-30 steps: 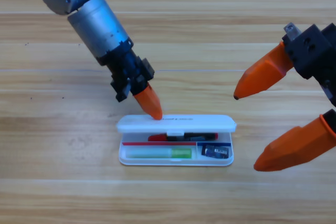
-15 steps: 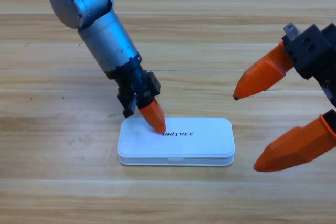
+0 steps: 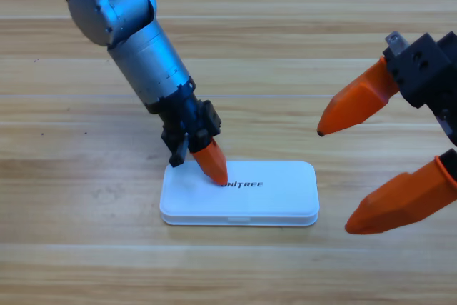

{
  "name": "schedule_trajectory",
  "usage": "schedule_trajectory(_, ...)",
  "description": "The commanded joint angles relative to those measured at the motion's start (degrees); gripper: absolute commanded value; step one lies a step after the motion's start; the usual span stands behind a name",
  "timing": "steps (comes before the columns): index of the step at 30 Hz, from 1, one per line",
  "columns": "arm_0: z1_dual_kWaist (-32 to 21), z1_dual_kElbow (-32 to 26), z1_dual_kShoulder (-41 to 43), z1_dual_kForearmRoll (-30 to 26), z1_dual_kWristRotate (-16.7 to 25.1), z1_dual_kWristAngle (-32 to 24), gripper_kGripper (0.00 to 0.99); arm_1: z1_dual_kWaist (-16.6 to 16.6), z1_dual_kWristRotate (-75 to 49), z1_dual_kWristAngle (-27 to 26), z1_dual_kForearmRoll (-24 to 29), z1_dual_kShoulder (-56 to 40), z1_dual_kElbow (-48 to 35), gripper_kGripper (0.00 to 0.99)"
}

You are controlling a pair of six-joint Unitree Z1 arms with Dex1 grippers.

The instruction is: Clean up eraser and pencils

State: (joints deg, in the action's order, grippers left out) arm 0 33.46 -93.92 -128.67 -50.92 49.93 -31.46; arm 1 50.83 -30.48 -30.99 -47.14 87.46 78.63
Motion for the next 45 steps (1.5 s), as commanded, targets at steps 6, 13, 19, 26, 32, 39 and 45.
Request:
schedule_trajectory(6, 1.9, 5.0, -1.1, 3.5, -1.1, 3.8, 0.000, -1.3, 0.2, -1.2, 1.0, 2.3, -1.4, 0.985)
schedule_trajectory(13, 2.1, 0.1, 6.7, -3.4, -2.4, 5.2, 0.000, -1.3, 0.3, -1.2, 1.0, 2.3, -1.4, 0.985)
schedule_trajectory(19, 4.7, -6.4, 18.5, -13.6, -3.7, 5.4, 0.058, -1.4, 0.3, -1.2, 1.0, 2.3, -1.3, 0.985)
schedule_trajectory(26, 6.9, -3.3, 31.0, -16.2, -6.1, 5.9, 0.990, -1.3, 0.3, -1.0, 1.0, 2.3, -1.3, 0.983)
schedule_trajectory(32, 7.3, -0.7, 34.2, -16.2, -6.9, 5.5, 0.990, -1.3, 0.3, -0.9, 1.0, 2.3, -1.3, 0.983)
schedule_trajectory(39, 7.3, 2.3, 34.3, -14.2, -8.0, 5.9, 0.990, -1.3, 0.3, -0.8, 1.0, 2.3, -1.3, 0.983)
schedule_trajectory(45, 7.2, 3.4, 35.9, -11.8, -9.7, 7.5, 0.990, -1.3, 0.4, -0.8, 1.0, 2.3, -1.3, 0.983)
